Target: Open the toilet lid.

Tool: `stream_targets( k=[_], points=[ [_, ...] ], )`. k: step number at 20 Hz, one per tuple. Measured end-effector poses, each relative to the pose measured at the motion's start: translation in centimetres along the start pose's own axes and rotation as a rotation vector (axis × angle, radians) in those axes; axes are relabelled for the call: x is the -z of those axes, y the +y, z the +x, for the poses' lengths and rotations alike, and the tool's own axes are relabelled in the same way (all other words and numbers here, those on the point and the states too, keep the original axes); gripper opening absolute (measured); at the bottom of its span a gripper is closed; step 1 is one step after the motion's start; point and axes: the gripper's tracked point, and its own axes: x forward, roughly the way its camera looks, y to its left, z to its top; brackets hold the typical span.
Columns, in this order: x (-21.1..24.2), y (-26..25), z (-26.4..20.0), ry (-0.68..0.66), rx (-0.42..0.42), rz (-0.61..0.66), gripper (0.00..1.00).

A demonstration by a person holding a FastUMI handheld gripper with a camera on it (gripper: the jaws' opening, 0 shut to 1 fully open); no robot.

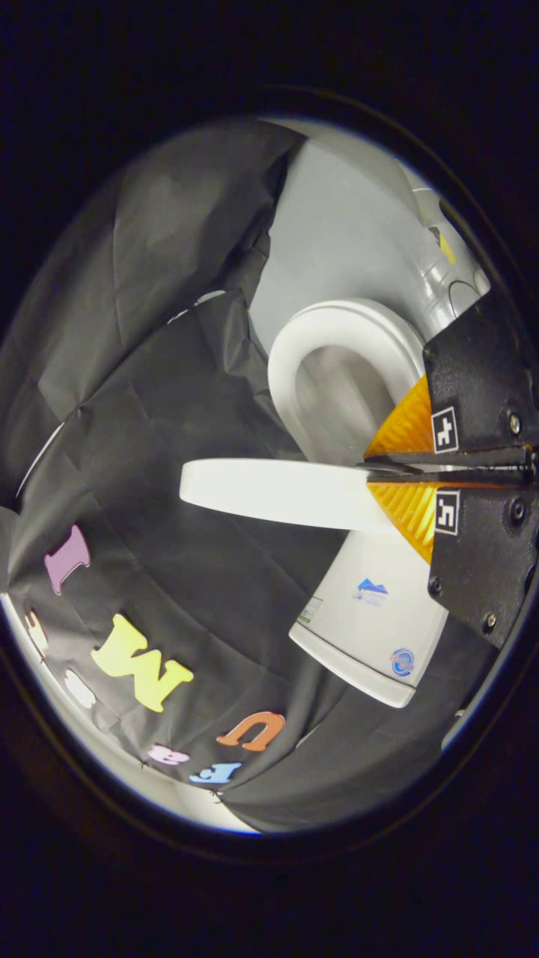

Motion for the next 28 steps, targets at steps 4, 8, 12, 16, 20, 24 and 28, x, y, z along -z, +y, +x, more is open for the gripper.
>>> stream_targets(
  k=[4, 8, 12, 16, 20, 24, 28],
  points=[
    [0.1, 1.4, 0.0, -0.010, 0.016, -0.049, 0.05],
    [0.0, 2.7, -0.4, -0.021, 0.032, -0.108, 0.05],
    [0.0, 4.4, -0.6, -0.036, 0.046, -0.162, 0.05],
    [0.1, 6.1, -0.5, -0.048, 0.050, -0.197, 0.05],
    [0.3, 7.7, -0.7, -0.062, 0.071, -0.257, 0.05],
    [0.7, 9.6, -1.0, -0.085, 0.082, -0.333, 0.06],
    [1.1, 11.4, -0.7, -0.107, 0.095, -0.399, 0.07]
  ],
)
